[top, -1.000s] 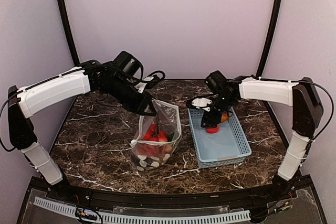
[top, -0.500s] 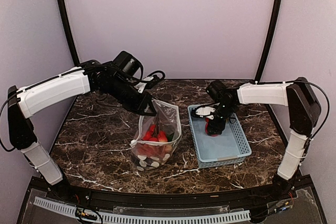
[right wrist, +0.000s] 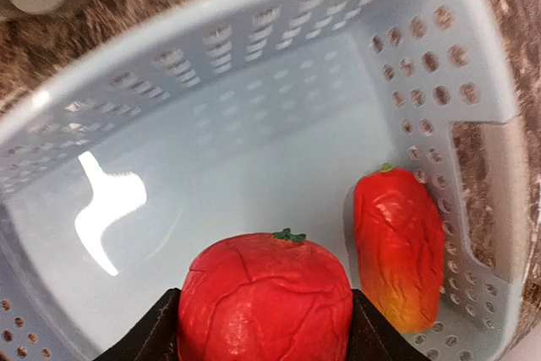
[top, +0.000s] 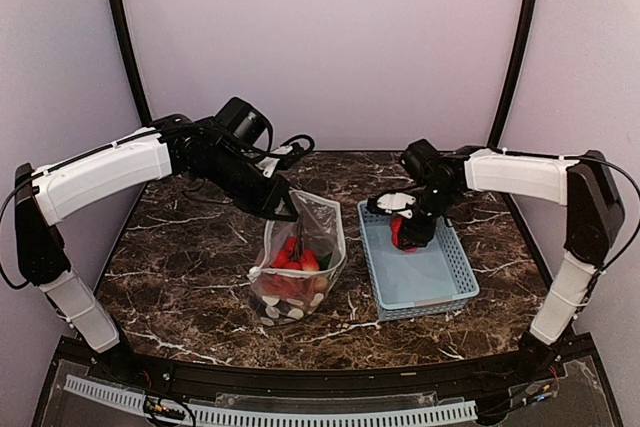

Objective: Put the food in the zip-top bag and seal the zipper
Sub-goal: Pick up the fake fruit from the bin, then place the fake fruit in the zipper food storage bag.

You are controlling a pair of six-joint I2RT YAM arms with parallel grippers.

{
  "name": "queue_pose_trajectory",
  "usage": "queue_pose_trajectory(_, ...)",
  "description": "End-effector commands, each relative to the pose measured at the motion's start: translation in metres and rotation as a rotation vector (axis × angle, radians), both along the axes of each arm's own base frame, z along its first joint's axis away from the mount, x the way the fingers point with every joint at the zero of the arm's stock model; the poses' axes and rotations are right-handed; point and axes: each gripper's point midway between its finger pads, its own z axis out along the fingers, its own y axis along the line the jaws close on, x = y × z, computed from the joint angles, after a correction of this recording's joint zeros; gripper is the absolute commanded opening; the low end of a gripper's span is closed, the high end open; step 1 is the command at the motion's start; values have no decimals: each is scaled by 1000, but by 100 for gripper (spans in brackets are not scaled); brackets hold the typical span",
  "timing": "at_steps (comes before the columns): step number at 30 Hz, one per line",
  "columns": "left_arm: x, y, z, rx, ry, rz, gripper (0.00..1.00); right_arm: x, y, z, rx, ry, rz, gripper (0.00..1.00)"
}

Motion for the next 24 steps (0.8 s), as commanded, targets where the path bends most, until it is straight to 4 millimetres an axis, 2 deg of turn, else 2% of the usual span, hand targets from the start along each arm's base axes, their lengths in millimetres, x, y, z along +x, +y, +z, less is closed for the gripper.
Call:
queue_pose_trajectory(1,-3,3,8,-21,-13,3,1,-10,26,90,225,-46,42,50)
queue_pose_trajectory(6,-1,0,7,-26,-14,4,1,-39,57,168,443,-61,171,48)
queue_pose_trajectory(10,0,-1,4,-25,-10,6,1,-66,80,217,572,-36,273,49)
queue_pose_trajectory(13,0,-3,5,-35,-11,7,1,-86,95,244,658,11,340,49)
queue_pose_trajectory(18,1,-4,6,-39,-10,8,1,-117,123,262,728,67,455,50)
queue_pose_trajectory(24,1,-3,7,-43,-14,10,1,-137,155,257,701,104,536,50)
